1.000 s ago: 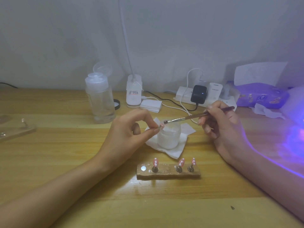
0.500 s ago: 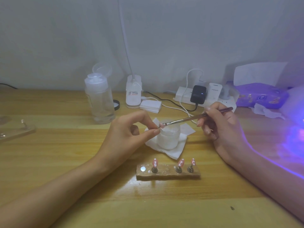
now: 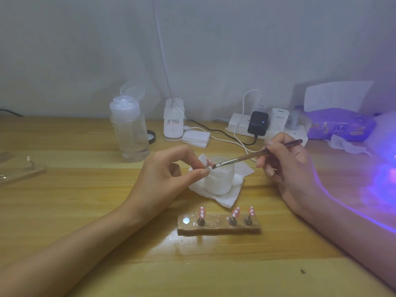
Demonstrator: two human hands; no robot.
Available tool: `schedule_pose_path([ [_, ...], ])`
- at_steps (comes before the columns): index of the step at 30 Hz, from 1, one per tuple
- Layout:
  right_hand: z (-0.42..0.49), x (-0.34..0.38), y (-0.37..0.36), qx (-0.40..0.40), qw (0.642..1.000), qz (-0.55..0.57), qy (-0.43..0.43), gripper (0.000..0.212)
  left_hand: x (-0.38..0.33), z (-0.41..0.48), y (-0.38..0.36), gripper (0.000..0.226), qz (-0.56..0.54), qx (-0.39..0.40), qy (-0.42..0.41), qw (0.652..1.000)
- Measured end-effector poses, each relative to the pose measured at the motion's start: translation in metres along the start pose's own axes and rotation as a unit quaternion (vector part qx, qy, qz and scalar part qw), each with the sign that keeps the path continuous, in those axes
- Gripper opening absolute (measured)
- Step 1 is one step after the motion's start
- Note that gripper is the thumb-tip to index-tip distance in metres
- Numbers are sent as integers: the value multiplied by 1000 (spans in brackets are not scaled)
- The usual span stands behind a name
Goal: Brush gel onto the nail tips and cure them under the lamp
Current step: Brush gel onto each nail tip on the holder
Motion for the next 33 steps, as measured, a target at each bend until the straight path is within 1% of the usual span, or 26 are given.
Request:
schedule_pose_path([
  [2,0,1,2,-5,1000,14,5,31,0,0,0,12,-1,0,2,1000],
  [5,0,3,-3,16,1000,12,9,31,2,0,0,13,-5,-2,6,1000],
  [8,0,0,0,-1,1000,0,-2,34,1,1,0,14,-8,-1,8,1000],
  [10,0,1,2,-8,1000,14,2,32,1,1,0,14,-11,0,10,1000],
  [13,0,3,-3,18,1000,19,15,25,2,0,1,14,-19,-1,12,1000],
  [16,1,-1,0,4,1000,-1,4,30,2,0,1,15,-21,1,13,1000],
  [18,1,-1,3,-6,1000,10,0,31,2,1,0,16,-22,1,16,1000],
  [20,1,1,1,7,1000,22,9,28,2,1,0,16,-19,1,15,1000],
  [22,1,1,-2,20,1000,9,11,30,3,1,1,15,-18,0,14,1000],
  [25,1,-3,2,-1,1000,2,-4,35,4,1,0,15,-20,-2,16,1000],
  [27,1,-1,4,-8,1000,18,-1,33,4,1,-1,14,-20,-1,14,1000],
  [30,1,2,-2,18,1000,14,9,26,3,1,-1,15,-18,-2,10,1000],
  [33,1,-2,0,7,1000,3,-5,34,3,1,0,16,-21,-6,10,1000],
])
Point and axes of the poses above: each hand's wrist, its own z-axis towards the middle knuckle, its own y-axis out of the back of the hand, x = y × z, the point moved 8 cm from there along z, towards the middle knuckle, and after that the axes turned 7 degrees about x, right-handed, at the moved point
